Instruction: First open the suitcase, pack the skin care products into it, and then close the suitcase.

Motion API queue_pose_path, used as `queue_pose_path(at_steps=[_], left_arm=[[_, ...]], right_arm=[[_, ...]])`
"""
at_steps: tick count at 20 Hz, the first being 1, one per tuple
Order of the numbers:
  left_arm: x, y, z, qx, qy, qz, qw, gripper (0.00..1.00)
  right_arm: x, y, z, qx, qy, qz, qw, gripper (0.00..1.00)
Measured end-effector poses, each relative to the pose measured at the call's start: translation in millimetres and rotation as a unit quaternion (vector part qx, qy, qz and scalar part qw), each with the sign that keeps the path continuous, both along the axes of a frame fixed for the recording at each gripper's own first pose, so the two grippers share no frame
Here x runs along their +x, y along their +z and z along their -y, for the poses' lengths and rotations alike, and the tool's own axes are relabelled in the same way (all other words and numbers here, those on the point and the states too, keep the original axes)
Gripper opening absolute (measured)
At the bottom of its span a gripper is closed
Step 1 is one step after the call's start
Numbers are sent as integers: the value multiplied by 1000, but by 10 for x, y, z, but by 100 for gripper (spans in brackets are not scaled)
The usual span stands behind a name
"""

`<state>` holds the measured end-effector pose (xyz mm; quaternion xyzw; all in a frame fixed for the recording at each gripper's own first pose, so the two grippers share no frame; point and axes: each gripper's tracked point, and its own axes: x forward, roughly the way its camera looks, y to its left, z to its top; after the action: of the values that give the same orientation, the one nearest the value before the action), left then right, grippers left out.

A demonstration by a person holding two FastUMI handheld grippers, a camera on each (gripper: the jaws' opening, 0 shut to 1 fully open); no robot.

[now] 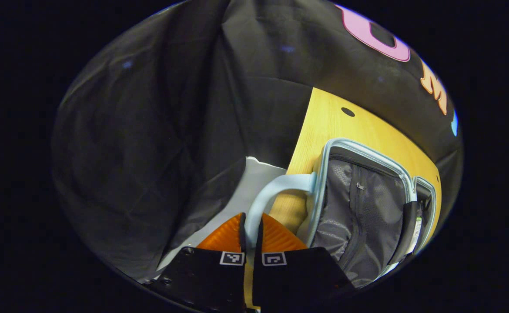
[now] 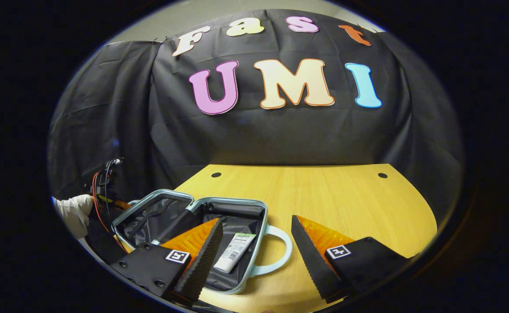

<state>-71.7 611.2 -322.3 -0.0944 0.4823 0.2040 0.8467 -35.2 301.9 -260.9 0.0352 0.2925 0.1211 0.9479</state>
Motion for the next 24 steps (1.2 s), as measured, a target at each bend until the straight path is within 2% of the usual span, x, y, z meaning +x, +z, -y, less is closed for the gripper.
queue_pose_path(at_steps=[6,12,20,24], left_arm=[[208,963,277,37,-28,62,997,0],[342,1765,835,90,-81,112,986,0],[400,2333,1690,133,-102,122,978,0],[506,2579,2211,128,-123,135,975,0]], right_arm=[[84,114,102,16,4,24,1000,98],[120,242,349,22,21,49,998,98],[216,487,982,28,51,72,996,98],[254,500,1274,37,51,72,995,98]])
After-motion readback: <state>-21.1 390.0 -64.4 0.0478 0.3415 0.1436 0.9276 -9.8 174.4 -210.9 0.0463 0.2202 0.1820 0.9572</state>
